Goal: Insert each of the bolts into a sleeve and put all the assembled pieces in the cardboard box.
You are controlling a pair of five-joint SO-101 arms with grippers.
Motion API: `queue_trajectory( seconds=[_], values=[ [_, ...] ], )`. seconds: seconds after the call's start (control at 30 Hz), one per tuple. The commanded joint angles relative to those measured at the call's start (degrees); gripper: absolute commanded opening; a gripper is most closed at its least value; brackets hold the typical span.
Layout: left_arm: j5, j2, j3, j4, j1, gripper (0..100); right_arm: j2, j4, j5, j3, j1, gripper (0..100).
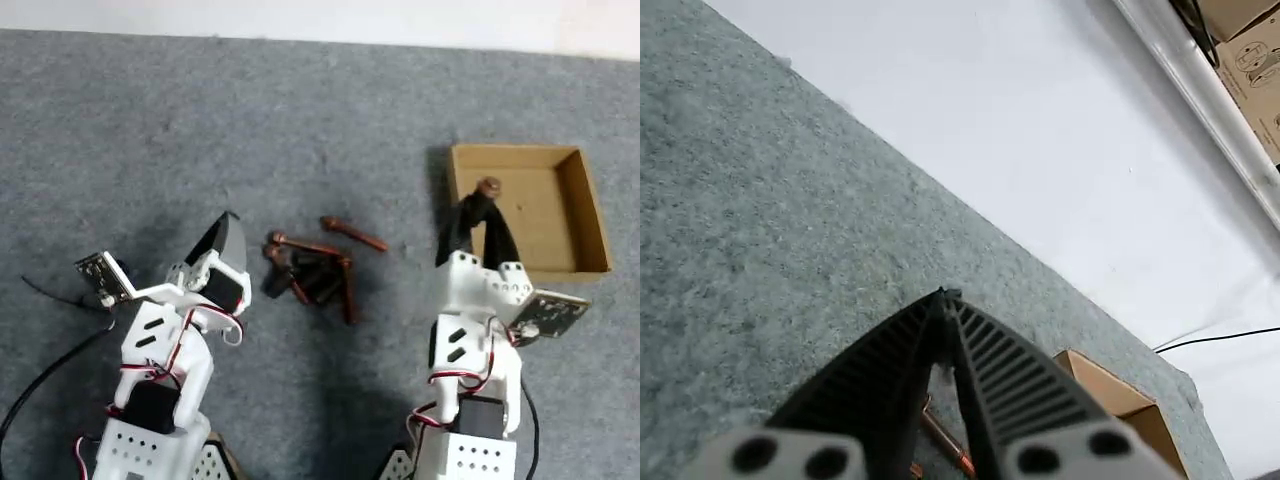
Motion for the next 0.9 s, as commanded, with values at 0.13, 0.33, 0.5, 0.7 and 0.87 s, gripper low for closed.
queue_trajectory(
  seconds=[0.13, 0.33, 0.5, 0.7, 0.87],
  values=[
    [-0.44, -0.04, 1.27, -1.14, 0.92, 1, -0.4, -2.07, -6.95, 6.81, 5.58, 0.4],
    [-0.44, -0.04, 1.27, -1.14, 0.92, 1, 13.32, -2.15, -6.77, -0.22, 6.2, 0.5],
    [-0.44, -0.04, 1.27, -1.14, 1.01, 1, 37.41, -7.6, -6.95, -9.54, 6.2, 9.5],
    [-0.44, -0.04, 1.27, -1.14, 1.01, 1, 66.77, -21.23, -6.86, -19.65, 10.68, 12.8],
    [-0.44, -0.04, 1.27, -1.14, 1.01, 1, 83.3, -24.48, -6.86, -28.62, 11.74, 12.8]
  ],
)
